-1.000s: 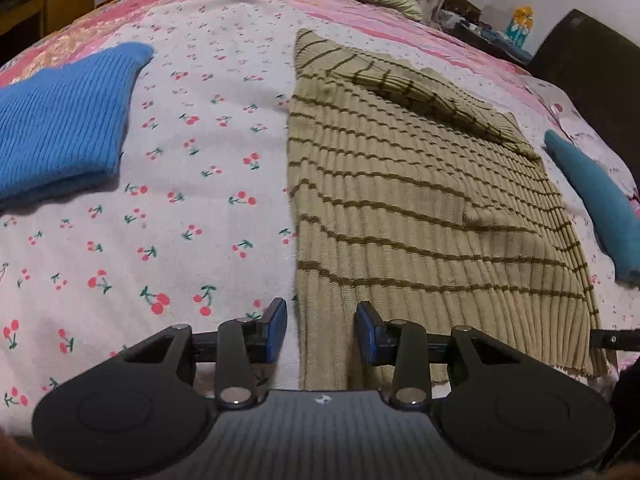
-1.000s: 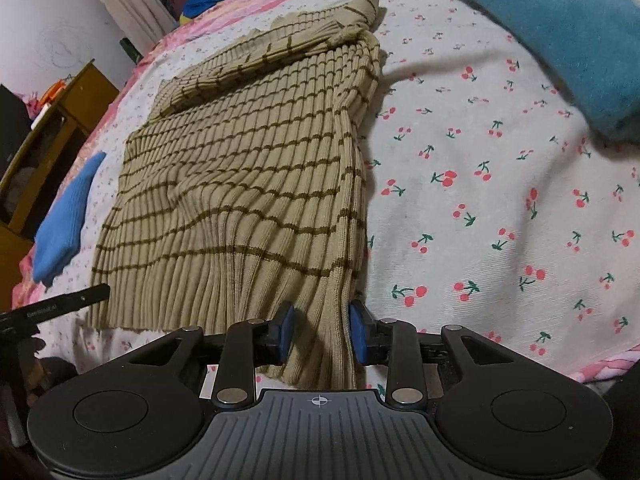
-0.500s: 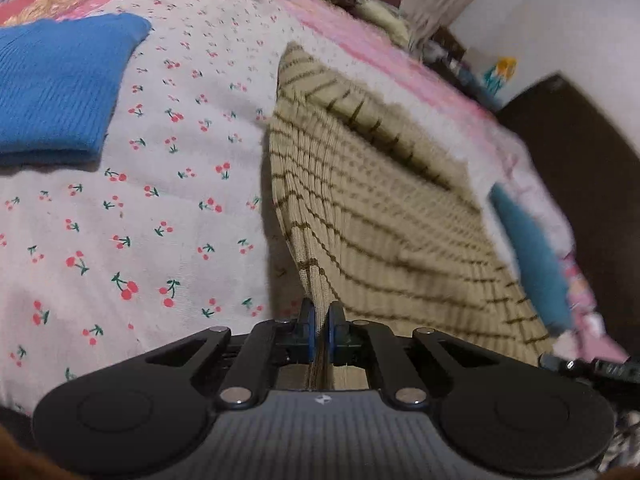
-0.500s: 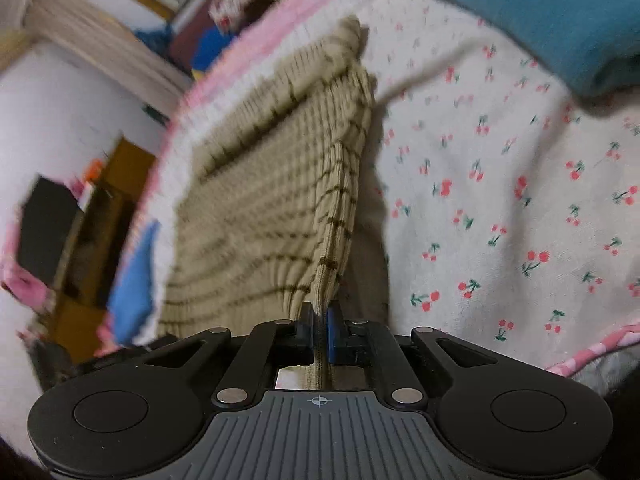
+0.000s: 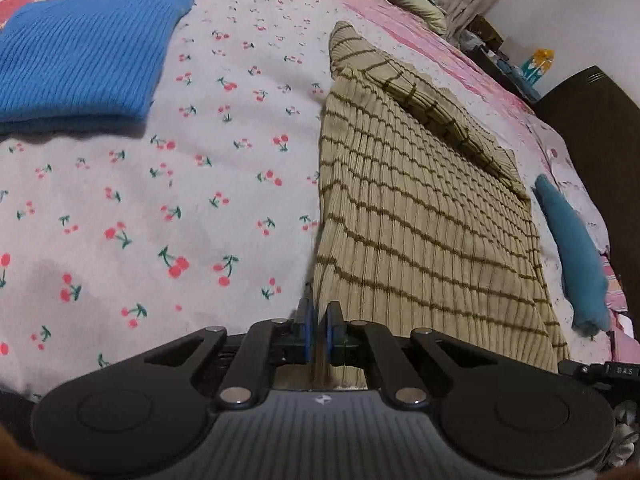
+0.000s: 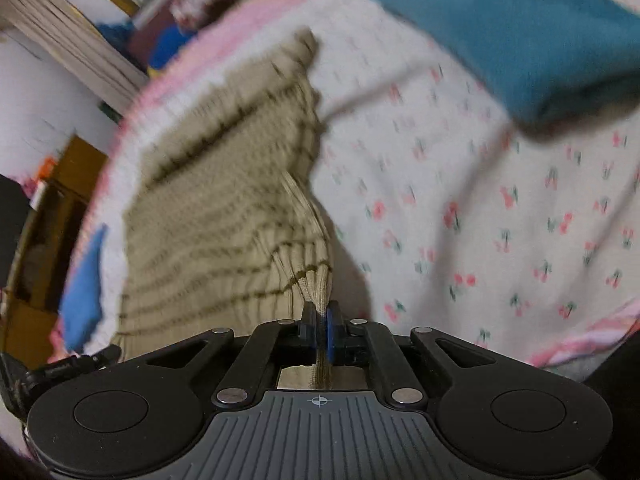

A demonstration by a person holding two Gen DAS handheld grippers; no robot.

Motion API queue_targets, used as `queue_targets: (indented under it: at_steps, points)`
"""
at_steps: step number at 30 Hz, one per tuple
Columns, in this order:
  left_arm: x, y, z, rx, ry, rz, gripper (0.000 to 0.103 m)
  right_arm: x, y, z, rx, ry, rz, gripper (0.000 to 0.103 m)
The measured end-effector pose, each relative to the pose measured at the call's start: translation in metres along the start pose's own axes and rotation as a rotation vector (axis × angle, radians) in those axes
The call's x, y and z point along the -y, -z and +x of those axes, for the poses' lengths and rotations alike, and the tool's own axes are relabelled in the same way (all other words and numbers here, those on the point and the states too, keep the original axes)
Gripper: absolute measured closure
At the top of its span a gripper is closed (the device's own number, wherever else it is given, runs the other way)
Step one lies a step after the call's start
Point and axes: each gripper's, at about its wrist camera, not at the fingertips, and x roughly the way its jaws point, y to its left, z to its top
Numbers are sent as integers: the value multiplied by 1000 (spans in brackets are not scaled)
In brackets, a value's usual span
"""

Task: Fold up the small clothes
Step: 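Lift the hem with both grippers and fold it over toward the collar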

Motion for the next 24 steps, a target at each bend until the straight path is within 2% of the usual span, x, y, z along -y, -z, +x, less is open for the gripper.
queue_targets:
  at_steps: [2, 4, 6, 10, 12, 15, 16, 17, 18, 19, 21, 24]
  points:
    - [-4, 0, -2, 13, 11, -13, 87, -1, 1, 1, 7, 9, -10, 88]
    - [-5, -3, -6, 35, 6, -11, 79, 0, 0, 2, 11, -2, -1, 76]
    - [-4, -6, -8, 59, 4, -6, 73, -1, -3, 2, 18, 0, -8, 67]
    - [3, -12, 3, 65, 0, 28, 60, -2, -7, 6, 33, -4, -7, 66]
    - [9, -14, 18, 28, -11, 49, 60, -3, -11, 14, 20, -14, -11, 65]
    - [24, -13, 22, 33, -51, 124, 62, -8, -12, 31, -11, -39, -7, 63]
    - [26, -12, 21, 28, -46, 135, 73, -12, -11, 33, -13, -45, -31, 63]
    - [26, -12, 22, 9, -26, 132, 82, -17, -10, 34, -15, -32, -57, 64]
    - [24, -13, 23, -14, 2, 115, 91, -20, -9, 35, -18, -20, -78, 73]
    - [23, -13, 22, -21, 26, 96, 91, -21, -9, 36, -33, -30, -82, 93]
    - [22, -16, 16, -17, 73, 69, 91, -16, -9, 34, -71, -129, -2, 96]
    - [16, -26, -4, 18, 222, -20, 92, -14, -11, 10, 7, -256, 62, 96]
